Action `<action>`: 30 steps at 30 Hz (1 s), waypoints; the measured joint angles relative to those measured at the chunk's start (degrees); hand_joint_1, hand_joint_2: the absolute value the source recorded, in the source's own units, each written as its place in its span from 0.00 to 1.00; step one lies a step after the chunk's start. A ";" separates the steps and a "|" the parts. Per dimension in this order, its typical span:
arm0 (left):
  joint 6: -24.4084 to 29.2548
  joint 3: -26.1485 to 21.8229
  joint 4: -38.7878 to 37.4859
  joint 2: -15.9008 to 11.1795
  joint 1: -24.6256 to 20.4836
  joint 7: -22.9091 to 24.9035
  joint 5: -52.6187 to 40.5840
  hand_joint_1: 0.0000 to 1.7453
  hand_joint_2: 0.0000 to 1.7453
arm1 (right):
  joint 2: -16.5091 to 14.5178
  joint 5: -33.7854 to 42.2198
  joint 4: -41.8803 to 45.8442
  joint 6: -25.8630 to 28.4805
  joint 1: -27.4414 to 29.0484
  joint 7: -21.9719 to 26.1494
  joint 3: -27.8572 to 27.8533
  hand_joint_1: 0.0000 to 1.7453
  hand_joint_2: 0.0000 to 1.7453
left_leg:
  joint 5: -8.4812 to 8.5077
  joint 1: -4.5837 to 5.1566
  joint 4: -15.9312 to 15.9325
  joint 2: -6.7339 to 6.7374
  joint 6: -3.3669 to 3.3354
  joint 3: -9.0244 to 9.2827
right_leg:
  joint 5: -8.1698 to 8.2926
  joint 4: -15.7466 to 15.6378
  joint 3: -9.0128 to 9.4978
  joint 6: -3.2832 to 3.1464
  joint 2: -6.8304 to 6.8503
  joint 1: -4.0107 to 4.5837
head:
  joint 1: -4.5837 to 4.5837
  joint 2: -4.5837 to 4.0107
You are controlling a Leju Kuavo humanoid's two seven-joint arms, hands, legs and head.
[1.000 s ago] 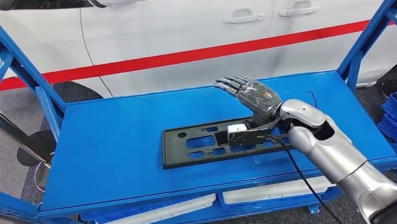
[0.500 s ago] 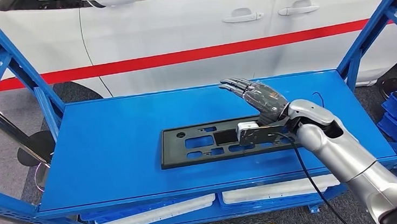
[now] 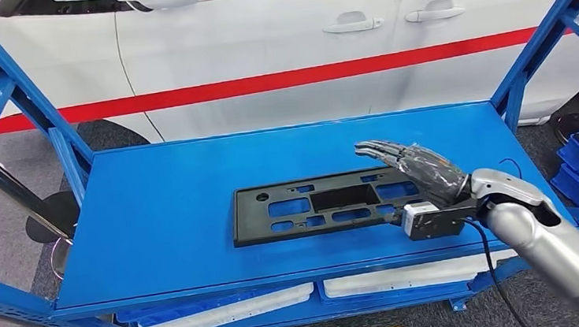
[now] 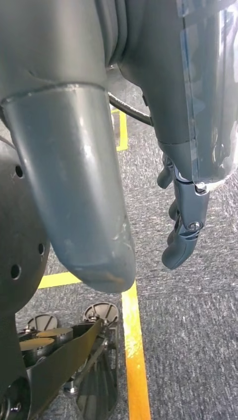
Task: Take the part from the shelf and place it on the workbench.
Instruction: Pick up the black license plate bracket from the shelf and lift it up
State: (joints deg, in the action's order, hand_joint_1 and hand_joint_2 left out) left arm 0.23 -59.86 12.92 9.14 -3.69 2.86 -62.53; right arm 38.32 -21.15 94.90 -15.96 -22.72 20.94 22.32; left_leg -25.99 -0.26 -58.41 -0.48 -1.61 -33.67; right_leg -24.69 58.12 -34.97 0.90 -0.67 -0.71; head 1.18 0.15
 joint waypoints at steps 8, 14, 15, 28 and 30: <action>0.03 -0.47 0.00 0.00 -0.11 0.02 -0.65 0.00 0.00 | 6.85 0.39 3.27 -2.91 2.65 0.65 -2.22 0.00 1.00 | -0.01 0.01 0.00 0.01 0.01 0.01 | 0.00 0.01 0.00 0.00 -0.01 -0.01 | 0.00 0.00; 0.13 -0.78 0.00 0.00 -0.32 0.03 -1.18 0.00 0.00 | 8.49 -0.79 3.57 -3.39 2.51 0.59 -0.89 0.00 1.00 | -0.01 0.00 0.01 0.01 0.01 0.02 | 0.00 0.08 -0.01 0.00 -0.01 0.01 | 0.00 0.00; 0.14 -0.85 0.00 0.00 -0.35 0.02 -1.22 0.00 0.00 | 8.49 -1.08 3.57 -3.36 2.48 0.51 -0.61 0.00 1.00 | -0.01 0.00 0.01 0.01 0.01 0.02 | 0.00 0.09 -0.01 0.00 -0.01 0.01 | 0.00 0.00; 0.35 -1.49 0.00 0.02 -0.71 -0.08 -2.70 0.00 0.00 | 5.57 -6.51 -1.41 -0.55 -2.21 -0.97 11.77 0.00 1.00 | 0.01 -0.01 0.03 0.01 0.02 0.02 | -0.02 0.19 -0.02 -0.02 -0.01 0.01 | 0.00 0.00; 0.33 -1.50 0.00 0.02 -0.72 -0.08 -2.85 0.00 0.00 | 4.64 -6.77 -2.64 -0.22 -2.94 -1.00 13.57 0.00 1.00 | 0.02 -0.01 0.03 0.00 0.02 0.02 | -0.02 0.20 -0.03 -0.02 0.01 0.01 | -0.01 0.00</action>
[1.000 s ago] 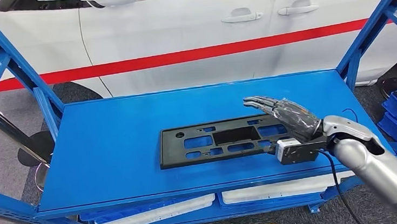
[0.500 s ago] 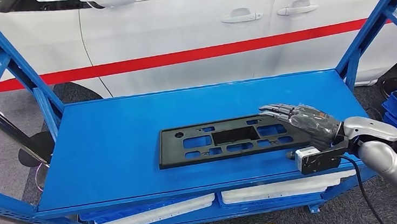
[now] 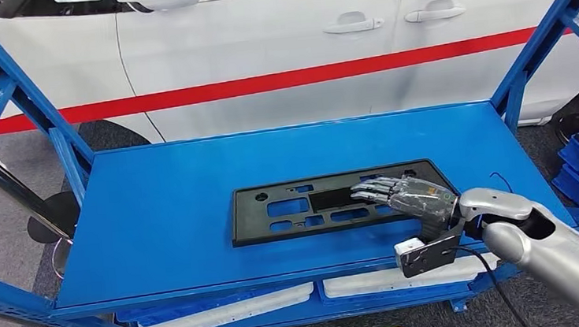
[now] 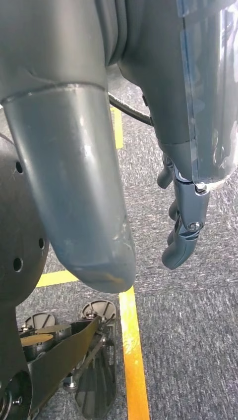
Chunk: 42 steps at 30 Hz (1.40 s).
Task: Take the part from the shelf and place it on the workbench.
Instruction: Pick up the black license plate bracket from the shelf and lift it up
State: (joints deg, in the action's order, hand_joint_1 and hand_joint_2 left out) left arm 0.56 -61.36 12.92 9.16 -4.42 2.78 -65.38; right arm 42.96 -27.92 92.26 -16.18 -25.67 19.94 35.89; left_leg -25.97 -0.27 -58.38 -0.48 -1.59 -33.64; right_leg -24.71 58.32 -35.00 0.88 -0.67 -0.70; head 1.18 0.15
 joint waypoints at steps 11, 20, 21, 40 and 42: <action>-0.06 -0.03 0.00 0.00 0.01 0.00 -0.04 0.00 0.00 | -2.02 -0.14 -2.94 0.07 -1.91 -0.05 4.05 0.00 1.00 | 0.00 0.00 0.00 -0.01 0.00 0.00 | -0.01 0.02 -0.02 -0.01 0.01 0.00 | 0.00 0.00; -0.08 -0.15 0.00 0.01 -0.02 -0.05 -0.23 0.00 0.00 | -4.33 -0.37 -5.05 1.52 -3.17 -0.36 5.76 0.00 1.00 | 0.01 0.00 0.00 0.01 0.01 0.00 | -0.02 0.08 -0.03 -0.03 0.00 0.00 | 0.00 0.00; -0.11 -0.20 0.00 0.01 -0.03 -0.10 -0.34 0.00 0.00 | -5.03 -0.77 -5.51 2.30 -3.31 -0.61 5.94 0.00 1.00 | 0.01 0.00 0.00 0.01 0.01 0.00 | -0.02 0.08 -0.04 -0.03 0.00 0.00 | -0.01 0.00; -0.41 -1.50 0.00 0.42 -0.13 -0.86 -1.51 0.00 0.00 | -23.10 -15.58 -13.12 14.07 0.07 -6.89 4.97 0.01 1.00 | 0.03 -0.03 0.00 0.01 0.06 0.04 | -0.11 0.18 -0.09 -0.16 0.00 0.03 | 0.00 0.00; -0.42 -1.53 0.00 0.42 -0.13 -0.87 -1.67 0.00 0.00 | -24.09 -16.78 -13.80 14.17 0.48 -7.00 3.96 0.39 1.00 | 0.03 -0.02 0.00 0.01 0.06 0.04 | -0.11 0.18 -0.09 -0.16 0.00 0.03 | 0.00 0.00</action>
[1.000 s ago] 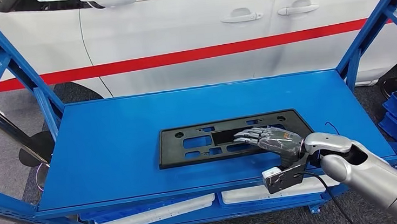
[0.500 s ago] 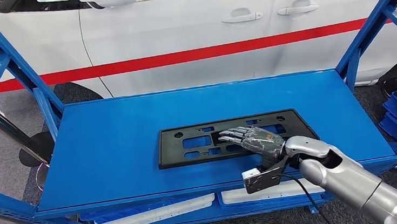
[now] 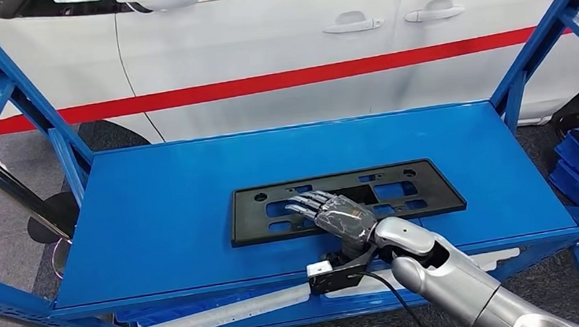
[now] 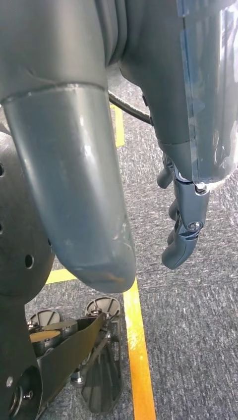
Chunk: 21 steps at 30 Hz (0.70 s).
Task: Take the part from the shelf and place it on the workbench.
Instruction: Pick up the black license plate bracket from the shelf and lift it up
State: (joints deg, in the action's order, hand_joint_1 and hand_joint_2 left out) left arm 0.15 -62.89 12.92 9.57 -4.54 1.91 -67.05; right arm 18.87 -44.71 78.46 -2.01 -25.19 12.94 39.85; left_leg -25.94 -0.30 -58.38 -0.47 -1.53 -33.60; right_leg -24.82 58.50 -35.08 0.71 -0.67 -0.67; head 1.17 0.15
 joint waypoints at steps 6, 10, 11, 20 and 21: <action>-0.08 -0.24 0.00 0.00 0.00 -0.03 -0.23 0.00 0.00 | -1.50 -2.20 -1.36 -0.30 1.16 0.00 -3.18 0.83 1.00 | 0.00 0.01 0.00 0.00 0.00 0.00 | 0.00 -0.01 0.01 0.00 0.00 -0.01 | 0.00 0.00; -0.14 -0.50 0.00 0.00 0.00 -0.07 -0.44 0.00 0.00 | -2.09 -3.80 -1.87 -0.71 1.75 0.00 -5.04 0.78 1.00 | 0.00 0.01 0.00 0.00 0.00 0.02 | 0.00 -0.01 0.02 0.00 0.00 -0.01 | 0.00 0.00; -0.15 -0.62 0.00 0.00 0.00 -0.11 -0.54 0.00 0.00 | -2.24 -4.17 -1.92 -0.67 1.85 -0.01 -5.48 0.78 1.00 | 0.00 0.01 0.00 0.00 0.00 0.03 | 0.00 -0.01 0.03 0.00 0.01 -0.01 | 0.00 0.00; -0.15 -1.33 0.00 0.00 0.00 -0.36 -0.83 0.00 0.00 | -3.09 -5.25 -2.00 -0.65 2.28 -0.01 -8.47 0.79 1.00 | -0.03 0.01 0.00 0.00 0.02 0.18 | -0.03 -0.03 0.18 -0.02 0.01 0.00 | 0.00 0.00; -0.15 -1.34 0.00 0.00 0.00 -0.36 -0.83 0.00 0.00 | -3.15 -5.27 -2.01 -0.64 2.34 -0.02 -8.69 0.79 1.00 | -0.03 0.01 0.00 0.00 0.03 0.20 | -0.04 -0.03 0.20 -0.04 0.01 -0.01 | 0.01 0.00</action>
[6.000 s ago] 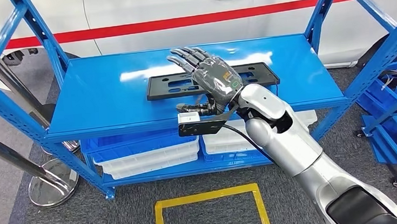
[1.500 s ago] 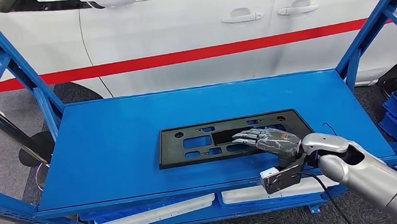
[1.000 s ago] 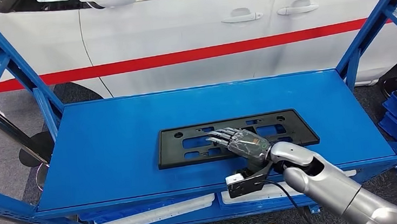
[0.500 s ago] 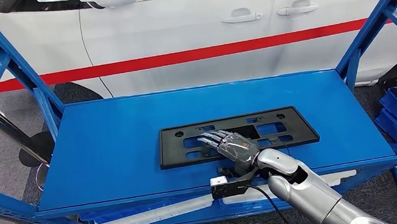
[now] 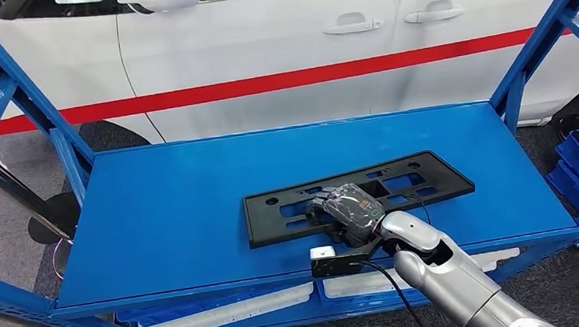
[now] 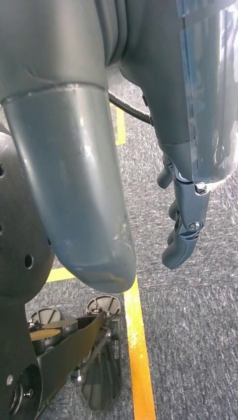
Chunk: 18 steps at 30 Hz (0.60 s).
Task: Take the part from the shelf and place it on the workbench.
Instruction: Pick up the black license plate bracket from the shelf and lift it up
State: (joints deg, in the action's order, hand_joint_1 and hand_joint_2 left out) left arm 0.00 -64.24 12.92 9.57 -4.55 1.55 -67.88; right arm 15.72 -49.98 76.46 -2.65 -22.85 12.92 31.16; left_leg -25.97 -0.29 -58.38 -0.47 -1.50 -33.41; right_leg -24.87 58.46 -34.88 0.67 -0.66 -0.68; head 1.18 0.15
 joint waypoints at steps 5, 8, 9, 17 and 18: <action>0.00 -0.02 0.00 0.00 0.00 -0.01 -0.01 0.00 0.00 | -0.09 -0.05 0.00 0.00 0.15 -0.01 -0.63 0.78 1.00 | -0.01 0.01 0.00 0.02 0.01 0.04 | -0.02 0.00 0.03 -0.03 -0.01 0.00 | 0.00 0.00; 0.00 -0.02 0.00 0.00 0.00 -0.02 -0.03 0.00 0.00 | -0.12 -0.05 0.00 0.00 0.22 -0.01 -0.86 0.78 1.00 | 0.00 0.01 0.00 0.02 0.01 0.06 | -0.02 0.00 0.05 -0.03 -0.01 0.00 | 0.00 0.00; 0.00 -0.02 0.00 0.00 0.00 -0.02 -0.03 0.00 0.00 | -0.13 -0.04 0.00 0.00 0.23 -0.01 -0.94 0.79 1.00 | 0.00 0.01 0.00 0.02 0.01 0.07 | -0.02 0.00 0.05 -0.03 -0.01 0.00 | 0.00 0.00; -0.01 -0.02 0.00 0.00 0.00 -0.01 -0.06 0.00 0.00 | -0.13 -0.11 0.01 0.01 0.22 -0.03 -1.28 0.99 1.00 | -0.01 0.00 0.00 0.03 0.01 0.11 | -0.02 0.00 0.08 -0.03 -0.02 0.00 | 0.00 0.00; -0.01 -0.02 0.00 0.00 0.00 0.01 -0.07 0.00 0.00 | -0.13 -0.15 0.02 0.00 0.21 -0.05 -1.33 1.00 1.00 | -0.01 0.00 0.00 0.03 0.01 0.11 | -0.02 0.00 0.08 -0.03 -0.02 0.00 | 0.00 0.00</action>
State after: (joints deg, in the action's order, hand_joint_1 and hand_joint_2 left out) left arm -0.01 -64.26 12.92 9.57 -4.55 1.56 -67.94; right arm 15.58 -50.13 76.47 -2.64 -22.64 12.87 29.82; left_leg -25.98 -0.29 -58.38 -0.44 -1.49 -33.29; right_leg -24.88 58.46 -34.80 0.65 -0.68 -0.67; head 1.18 0.15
